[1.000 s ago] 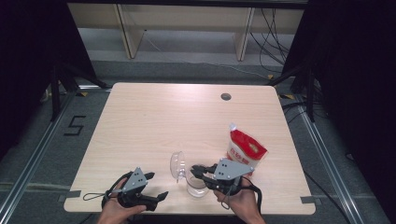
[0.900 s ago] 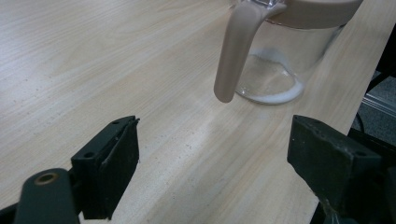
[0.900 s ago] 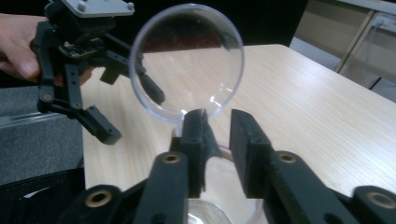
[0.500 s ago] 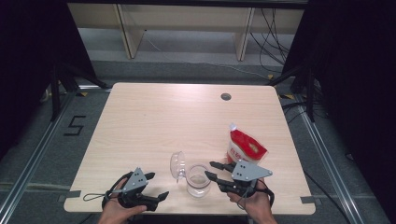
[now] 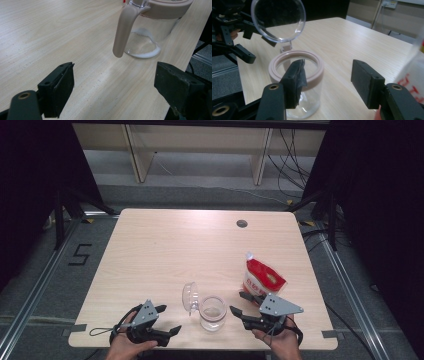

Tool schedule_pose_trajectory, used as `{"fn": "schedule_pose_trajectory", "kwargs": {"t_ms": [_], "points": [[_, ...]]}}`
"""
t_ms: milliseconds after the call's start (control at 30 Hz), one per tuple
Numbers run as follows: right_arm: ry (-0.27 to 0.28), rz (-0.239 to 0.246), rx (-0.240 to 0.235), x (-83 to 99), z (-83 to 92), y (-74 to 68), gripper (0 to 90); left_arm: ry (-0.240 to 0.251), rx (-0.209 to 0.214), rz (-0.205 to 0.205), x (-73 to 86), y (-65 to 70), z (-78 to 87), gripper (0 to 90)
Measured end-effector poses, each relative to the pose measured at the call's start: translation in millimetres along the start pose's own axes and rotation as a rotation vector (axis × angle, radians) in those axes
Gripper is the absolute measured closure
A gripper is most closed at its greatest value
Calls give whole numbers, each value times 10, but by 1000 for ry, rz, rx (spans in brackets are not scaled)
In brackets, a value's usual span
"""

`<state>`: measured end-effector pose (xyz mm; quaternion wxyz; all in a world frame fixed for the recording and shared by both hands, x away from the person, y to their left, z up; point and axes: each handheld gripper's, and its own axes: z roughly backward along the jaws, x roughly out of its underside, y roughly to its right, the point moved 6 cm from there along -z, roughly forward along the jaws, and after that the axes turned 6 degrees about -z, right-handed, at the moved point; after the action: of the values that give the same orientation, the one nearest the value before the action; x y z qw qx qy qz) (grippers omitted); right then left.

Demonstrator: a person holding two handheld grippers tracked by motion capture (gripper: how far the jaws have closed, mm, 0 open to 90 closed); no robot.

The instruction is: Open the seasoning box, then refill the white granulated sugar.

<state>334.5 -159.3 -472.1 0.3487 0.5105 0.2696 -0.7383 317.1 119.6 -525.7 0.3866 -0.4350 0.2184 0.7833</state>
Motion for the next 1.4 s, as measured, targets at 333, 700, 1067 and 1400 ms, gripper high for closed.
{"fn": "schedule_pose_trajectory", "kwargs": {"t_ms": [333, 700, 1067, 1400], "points": [[0, -30, 42, 122, 215, 76, 439, -9, 7, -23, -3, 5, -7, 161], [-24, -85, 98, 298, 521, 141, 405, 8, 8, 18, -15, 9, -1, 157], [-15, -135, 168, 392, 749, 278, 392, 44, 4, 31, -40, -12, 36, 157], [-4, -150, 248, 444, 777, 476, 289, 34, -6, 39, -18, -21, 31, 156]]}}
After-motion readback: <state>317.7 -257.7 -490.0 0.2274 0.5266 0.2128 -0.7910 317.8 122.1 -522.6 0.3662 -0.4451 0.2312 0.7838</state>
